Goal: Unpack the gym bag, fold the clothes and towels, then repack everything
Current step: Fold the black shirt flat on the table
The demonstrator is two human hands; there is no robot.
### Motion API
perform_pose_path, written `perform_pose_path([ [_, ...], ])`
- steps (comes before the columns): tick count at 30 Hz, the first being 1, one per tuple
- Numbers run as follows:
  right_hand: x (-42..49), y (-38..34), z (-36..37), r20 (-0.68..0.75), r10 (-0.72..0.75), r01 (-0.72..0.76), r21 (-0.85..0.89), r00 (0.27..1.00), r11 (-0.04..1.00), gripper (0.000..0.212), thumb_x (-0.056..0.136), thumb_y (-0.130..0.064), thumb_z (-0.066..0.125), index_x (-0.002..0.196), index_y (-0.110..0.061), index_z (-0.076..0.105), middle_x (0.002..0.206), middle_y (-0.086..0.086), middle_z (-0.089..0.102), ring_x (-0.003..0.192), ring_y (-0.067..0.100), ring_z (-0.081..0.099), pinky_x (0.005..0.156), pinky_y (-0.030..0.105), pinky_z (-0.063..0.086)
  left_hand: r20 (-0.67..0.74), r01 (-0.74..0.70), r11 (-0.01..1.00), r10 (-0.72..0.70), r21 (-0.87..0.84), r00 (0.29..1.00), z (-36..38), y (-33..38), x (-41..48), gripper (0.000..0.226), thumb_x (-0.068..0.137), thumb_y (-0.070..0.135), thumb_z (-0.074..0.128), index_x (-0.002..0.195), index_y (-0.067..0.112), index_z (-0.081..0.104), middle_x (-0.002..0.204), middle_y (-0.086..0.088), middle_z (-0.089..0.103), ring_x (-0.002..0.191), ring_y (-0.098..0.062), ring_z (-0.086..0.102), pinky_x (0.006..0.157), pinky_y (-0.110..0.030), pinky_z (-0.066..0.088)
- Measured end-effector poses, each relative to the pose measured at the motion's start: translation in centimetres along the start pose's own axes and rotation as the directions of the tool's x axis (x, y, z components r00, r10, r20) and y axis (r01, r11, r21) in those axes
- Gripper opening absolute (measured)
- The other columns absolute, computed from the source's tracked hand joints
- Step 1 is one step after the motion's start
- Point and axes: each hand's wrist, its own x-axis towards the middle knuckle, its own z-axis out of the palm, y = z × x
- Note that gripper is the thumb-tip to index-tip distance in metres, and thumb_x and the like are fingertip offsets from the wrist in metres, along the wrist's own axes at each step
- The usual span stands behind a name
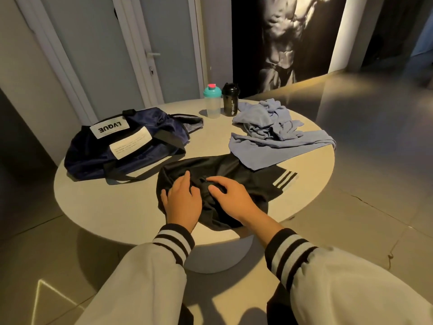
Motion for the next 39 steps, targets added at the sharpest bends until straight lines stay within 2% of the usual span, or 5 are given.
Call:
perform_pose_path([
  [12,0.4,0.1,-0.3,-0.111,0.147,-0.184,-0.538,0.983,0.823,0.045,0.106,-0.041,0.034,0.149,-0.028,0.040,0.155,0.001,0.038,0.150,0.027,0.020,0.116,0.066,-0.001,0.164,-0.115,0.976,0.085,0.183,0.983,-2.4,-2.2,-1.6,0.031,0.096,0.056,0.053,0.121,0.039,0.052,0.137,0.007,0.055,0.145,-0.018,0.035,0.122,-0.052,-0.006],
  [18,-0.2,-1.3,1.8,-0.107,0.058,-0.090,-0.322,0.993,0.943,0.030,0.105,-0.028,0.044,0.130,-0.023,0.060,0.130,0.005,0.062,0.115,0.027,0.059,0.103,0.045,0.045,0.004,-0.048,0.984,0.048,0.170,0.999,-3.7,-2.2,-2.2,0.009,0.103,0.032,0.045,0.101,0.038,0.053,0.088,0.011,0.065,0.102,-0.017,0.063,0.124,-0.051,-0.001],
  [24,-0.7,-2.8,1.8,-0.007,0.189,-0.177,0.309,0.982,0.934,0.028,0.100,-0.010,0.050,0.121,-0.020,0.066,0.112,0.001,0.068,0.103,0.016,0.064,0.089,0.026,0.055,0.343,-0.293,0.954,0.257,0.058,0.904,-4.8,-0.5,-2.0,0.056,0.094,0.051,0.058,0.145,0.043,0.039,0.155,0.009,0.041,0.144,-0.017,0.035,0.124,-0.053,0.006],
  [29,-2.0,-2.1,1.2,-0.127,-0.024,-0.003,-0.207,0.992,0.978,0.023,0.102,-0.029,0.049,0.116,-0.023,0.066,0.112,-0.002,0.064,0.100,0.015,0.060,0.088,0.032,0.051,0.234,-0.201,0.954,0.148,0.222,0.961,-5.3,-1.2,-1.1,0.031,0.098,0.055,0.048,0.103,0.029,0.065,0.108,0.004,0.067,0.112,-0.023,0.060,0.115,-0.050,0.028],
  [39,-1.1,-3.0,0.3,-0.381,-0.156,-0.059,-0.496,0.911,0.866,0.027,0.104,-0.033,0.044,0.118,-0.021,0.064,0.104,0.007,0.059,0.102,0.028,0.047,0.088,0.042,0.037,0.310,0.387,0.659,-0.236,-0.645,0.921,-5.2,3.1,-1.5,0.040,0.105,0.039,0.045,0.123,0.010,0.064,0.121,-0.015,0.067,0.109,-0.033,0.063,0.105,-0.048,0.048],
])
